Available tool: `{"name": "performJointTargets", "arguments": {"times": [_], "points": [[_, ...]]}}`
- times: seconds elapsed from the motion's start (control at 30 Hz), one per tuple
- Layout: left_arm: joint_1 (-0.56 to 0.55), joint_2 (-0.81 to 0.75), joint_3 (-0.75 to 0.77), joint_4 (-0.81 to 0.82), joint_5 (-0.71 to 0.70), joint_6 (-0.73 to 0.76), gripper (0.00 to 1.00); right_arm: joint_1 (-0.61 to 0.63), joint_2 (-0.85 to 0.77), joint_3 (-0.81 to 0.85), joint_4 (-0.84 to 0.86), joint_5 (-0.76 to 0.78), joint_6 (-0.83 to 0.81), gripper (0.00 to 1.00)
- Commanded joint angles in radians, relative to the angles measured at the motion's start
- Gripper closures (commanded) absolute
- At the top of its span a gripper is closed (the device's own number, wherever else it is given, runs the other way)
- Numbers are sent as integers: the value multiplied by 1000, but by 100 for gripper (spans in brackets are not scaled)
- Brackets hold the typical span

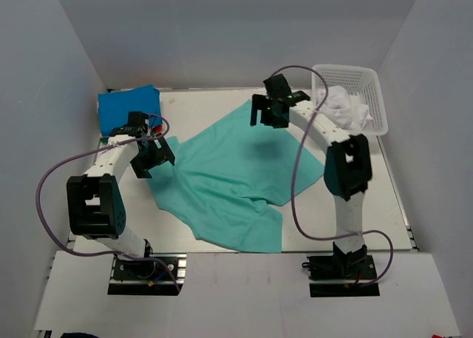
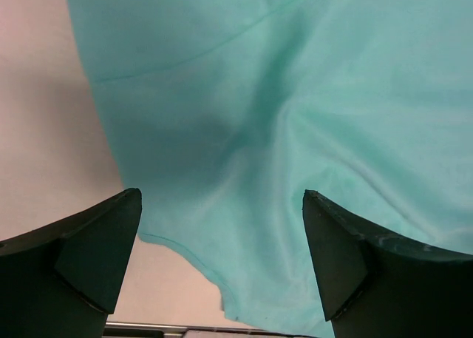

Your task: Fold and stack the t-shirts

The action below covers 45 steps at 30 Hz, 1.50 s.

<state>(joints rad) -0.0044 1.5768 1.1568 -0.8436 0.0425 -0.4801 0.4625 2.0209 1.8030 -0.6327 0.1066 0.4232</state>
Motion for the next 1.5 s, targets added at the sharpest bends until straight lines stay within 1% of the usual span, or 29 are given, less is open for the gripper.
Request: {"name": "performJointTargets", "arguments": {"times": [0.0,0.1,0.13,0.2,0.23,0.33,0.43,0.5,0.53,0.57,0.6,0.63,0.67,0.73,0.77,0.8,0.83,0.87,0.93,0.97,1.1,1.13,1.2,1.23,1.27,1.3,1.33,1.37,1.47], "points": [[3,24,-74,66,25,-100,0,-1,125,149,45,-85,-63,10],[3,92,-85,132,77,-109,0,-4,197,185,82,-91,-70,10],[3,110,-85,141,77,-109,0,-8,215,190,80,-151,-72,10],[3,165,-45,155,77,-109,0,-8,217,162,91,-163,-72,10],[3,187,-30,155,77,-109,0,-10,214,106,91,-165,-75,10],[-6,294,58,146,66,-91,0,-12,185,-11,116,-154,-60,10],[-17,406,214,126,66,-28,0,-39,162,-72,111,-111,0,10],[-17,540,367,136,92,47,0,-50,115,-157,128,-78,31,10],[-17,598,450,97,92,61,0,-74,86,-183,133,-74,44,10],[-17,656,625,21,76,95,0,-79,73,-230,134,-62,51,10],[-28,763,714,-9,66,106,0,-84,50,-278,119,-35,60,10],[-28,813,798,-62,66,121,0,-96,24,-301,110,-21,81,10],[-28,859,965,-84,66,139,0,-102,10,-321,102,-15,78,10],[-37,951,1099,-94,82,169,0,-101,-61,-415,76,20,63,10],[-37,966,1186,-57,147,190,0,-93,-86,-476,76,31,63,10],[-37,967,1201,-16,198,254,0,-91,-138,-541,80,45,65,10],[-37,967,1201,32,247,273,0,-88,-195,-571,102,42,65,10],[-37,932,1177,143,311,273,0,-88,-224,-630,125,38,63,10],[-46,898,1153,239,409,285,0,-85,-351,-695,172,38,42,10],[-46,885,1153,271,424,285,0,-78,-402,-703,186,42,5,10],[-75,853,1251,336,447,276,0,-61,-450,-640,240,100,-93,10],[-75,823,1289,336,447,259,0,-55,-441,-548,235,113,-121,10],[-75,764,1267,336,456,248,0,-70,-409,-474,251,119,-132,10],[-75,725,1192,336,456,239,0,-70,-400,-461,263,87,-121,10],[-75,625,1131,336,445,239,0,-74,-384,-443,293,82,-113,10],[-75,571,1060,336,445,239,0,-84,-366,-438,310,94,-33,10],[-84,519,917,336,430,218,0,-88,-355,-426,321,43,-40,10],[-85,421,843,336,421,203,0,-93,-341,-403,343,-63,-59,10],[-111,297,553,365,433,173,0,-96,-300,-410,410,-138,-52,10]]}}
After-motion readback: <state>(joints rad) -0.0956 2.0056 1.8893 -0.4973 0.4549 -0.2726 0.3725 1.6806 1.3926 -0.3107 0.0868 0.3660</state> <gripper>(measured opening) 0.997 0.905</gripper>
